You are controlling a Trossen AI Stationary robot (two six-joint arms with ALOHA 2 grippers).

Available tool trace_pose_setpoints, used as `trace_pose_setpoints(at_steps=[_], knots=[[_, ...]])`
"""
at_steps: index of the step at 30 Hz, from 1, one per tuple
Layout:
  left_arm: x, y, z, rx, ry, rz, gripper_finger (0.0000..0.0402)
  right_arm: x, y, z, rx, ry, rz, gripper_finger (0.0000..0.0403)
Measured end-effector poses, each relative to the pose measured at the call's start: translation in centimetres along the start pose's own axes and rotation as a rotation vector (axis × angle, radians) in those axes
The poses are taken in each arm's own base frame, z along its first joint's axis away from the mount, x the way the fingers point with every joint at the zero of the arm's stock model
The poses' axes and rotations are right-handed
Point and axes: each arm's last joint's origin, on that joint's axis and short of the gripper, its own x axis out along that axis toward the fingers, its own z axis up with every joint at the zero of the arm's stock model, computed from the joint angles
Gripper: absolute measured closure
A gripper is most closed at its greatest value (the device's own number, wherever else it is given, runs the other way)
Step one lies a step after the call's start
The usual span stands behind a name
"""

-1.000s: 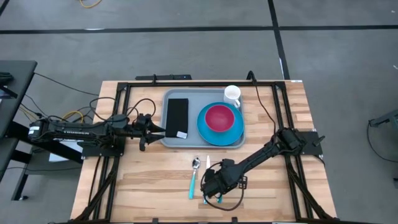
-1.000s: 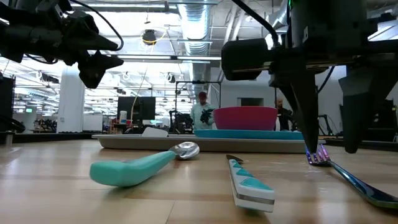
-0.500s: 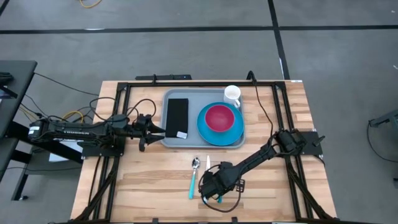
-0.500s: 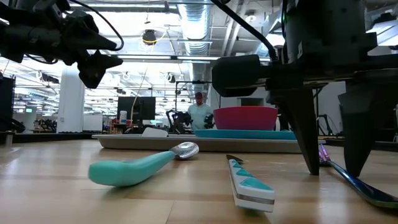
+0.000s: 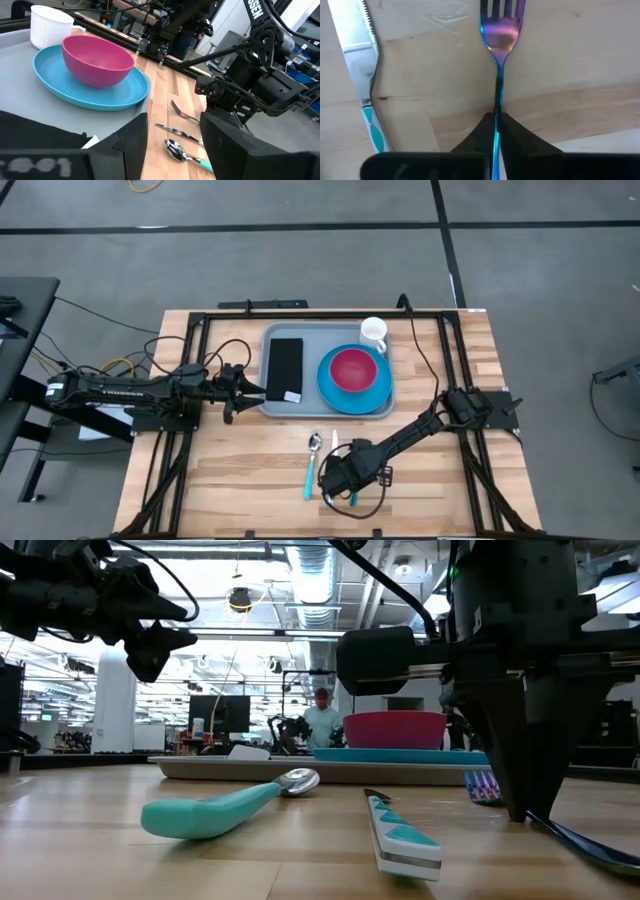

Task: Set up tray
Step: Put the blue fork on top of the black napkin

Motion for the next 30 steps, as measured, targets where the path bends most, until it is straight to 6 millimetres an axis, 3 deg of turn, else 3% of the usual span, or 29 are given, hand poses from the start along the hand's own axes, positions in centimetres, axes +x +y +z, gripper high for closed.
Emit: trace_pose_setpoints(at_steps=[7,16,23,30], knots=[[0.0,0.0,0.0,0.000,0.000,0.000,0.0233,-0.1,0.6,0.9,-0.012,0.000,0.000,0.0397],[0.0,0.0,0.0,0.000,-0.002,0.005,0.0233,-1.7,1.7,2.1,-0.039,-0.085,-0.005,0.0401],[0.0,0.0,0.0,0.000,-0.002,0.007,0.0233,-4.3,2.7,2.8,-0.083,-0.097,0.021,0.0401],[0.0,0.0,0.0,0.000,-0.003,0.007,0.0233,-7.6,4.7,5.2,-0.148,-0.153,0.096,0.0402]])
